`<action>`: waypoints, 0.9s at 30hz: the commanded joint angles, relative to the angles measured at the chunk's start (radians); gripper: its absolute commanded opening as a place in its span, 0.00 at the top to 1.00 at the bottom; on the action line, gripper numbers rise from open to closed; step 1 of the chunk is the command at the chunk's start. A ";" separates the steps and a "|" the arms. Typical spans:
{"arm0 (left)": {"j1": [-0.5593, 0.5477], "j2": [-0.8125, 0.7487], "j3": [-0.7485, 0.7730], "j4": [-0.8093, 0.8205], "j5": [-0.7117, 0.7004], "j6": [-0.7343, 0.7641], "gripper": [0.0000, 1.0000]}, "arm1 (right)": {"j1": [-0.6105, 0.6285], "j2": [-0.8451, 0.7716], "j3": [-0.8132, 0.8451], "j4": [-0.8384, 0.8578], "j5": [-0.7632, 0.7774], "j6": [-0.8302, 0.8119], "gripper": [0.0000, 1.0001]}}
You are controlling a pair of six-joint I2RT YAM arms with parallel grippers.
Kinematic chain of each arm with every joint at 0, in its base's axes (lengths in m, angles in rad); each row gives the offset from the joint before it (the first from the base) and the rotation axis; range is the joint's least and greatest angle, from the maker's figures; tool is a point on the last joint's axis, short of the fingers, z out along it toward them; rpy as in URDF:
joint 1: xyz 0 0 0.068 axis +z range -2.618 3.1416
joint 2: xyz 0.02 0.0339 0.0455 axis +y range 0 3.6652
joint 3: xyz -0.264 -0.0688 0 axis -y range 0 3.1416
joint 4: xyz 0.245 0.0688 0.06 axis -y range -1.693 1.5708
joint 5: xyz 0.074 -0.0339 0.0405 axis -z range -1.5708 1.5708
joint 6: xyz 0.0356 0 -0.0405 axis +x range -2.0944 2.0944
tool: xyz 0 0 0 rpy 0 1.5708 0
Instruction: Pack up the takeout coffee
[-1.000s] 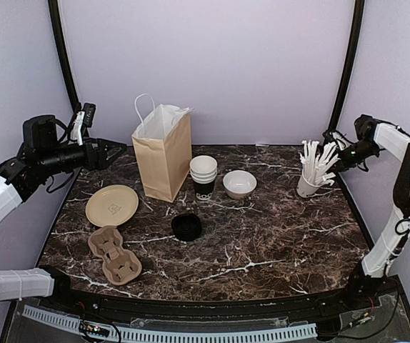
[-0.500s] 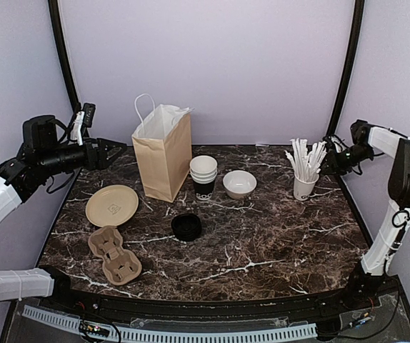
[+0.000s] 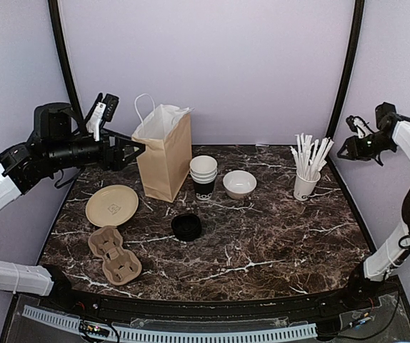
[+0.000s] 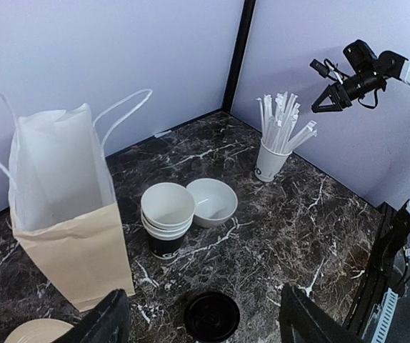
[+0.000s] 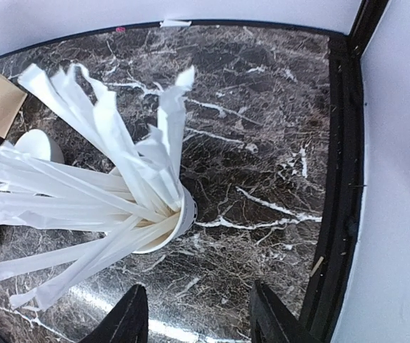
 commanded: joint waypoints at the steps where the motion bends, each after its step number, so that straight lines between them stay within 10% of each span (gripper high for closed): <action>1: -0.113 0.096 0.125 -0.079 -0.101 0.115 0.27 | 0.004 -0.130 -0.005 0.017 0.038 0.022 0.51; 10: -0.263 0.512 0.475 -0.214 -0.241 0.183 0.41 | 0.294 -0.418 -0.116 -0.003 -0.266 -0.217 0.57; 20: -0.290 0.857 0.788 -0.326 -0.299 0.190 0.50 | 0.742 -0.452 -0.535 0.178 0.014 -0.301 0.66; 27: -0.288 1.170 1.159 -0.561 -0.361 0.128 0.57 | 0.793 -0.519 -0.822 0.428 -0.005 -0.301 0.67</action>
